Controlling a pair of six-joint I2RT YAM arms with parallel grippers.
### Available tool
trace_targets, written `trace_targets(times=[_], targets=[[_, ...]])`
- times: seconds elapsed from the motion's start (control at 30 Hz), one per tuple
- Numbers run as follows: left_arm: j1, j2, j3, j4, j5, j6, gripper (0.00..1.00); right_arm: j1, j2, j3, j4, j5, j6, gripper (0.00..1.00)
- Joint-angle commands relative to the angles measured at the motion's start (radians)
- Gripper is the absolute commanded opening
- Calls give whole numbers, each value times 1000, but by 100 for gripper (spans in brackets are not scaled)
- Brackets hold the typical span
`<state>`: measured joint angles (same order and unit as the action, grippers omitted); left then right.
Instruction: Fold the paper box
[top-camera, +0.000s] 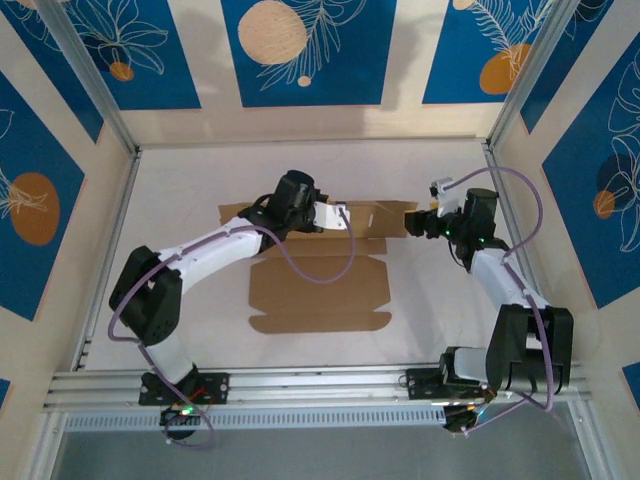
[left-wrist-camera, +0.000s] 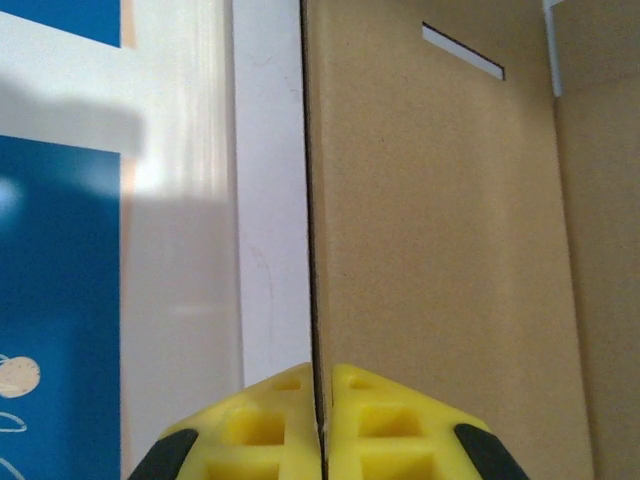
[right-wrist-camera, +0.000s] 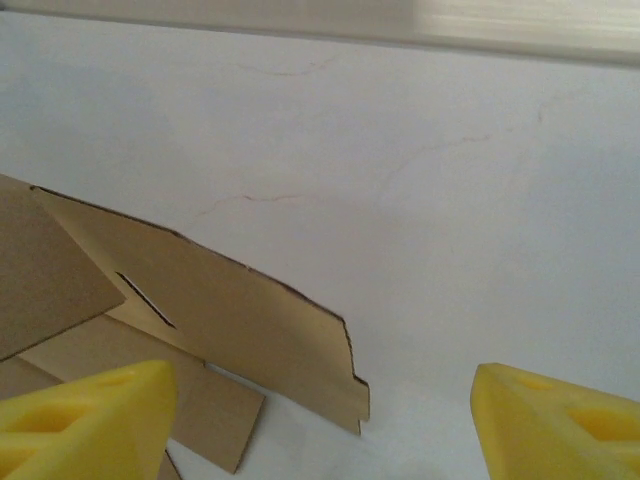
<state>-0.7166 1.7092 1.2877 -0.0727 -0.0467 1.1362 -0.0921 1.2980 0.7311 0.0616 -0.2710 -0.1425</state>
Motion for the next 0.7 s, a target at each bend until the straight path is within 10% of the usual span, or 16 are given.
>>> trace_targets(times=[0.0,0.3,0.53,0.67], targets=[[12,-12,17,-66,90,34,0,7,47,17,29,-117,-71,78],[-6,-7,-66,58,22,94,0,72,56,72,-53,-56,-97,72],[-10,11,-70,62,12,70,0,75,-85,186,-184,161,298,58],[-11,13,-61,63,0,52,0,92,-42,340,-420,72,399,43]])
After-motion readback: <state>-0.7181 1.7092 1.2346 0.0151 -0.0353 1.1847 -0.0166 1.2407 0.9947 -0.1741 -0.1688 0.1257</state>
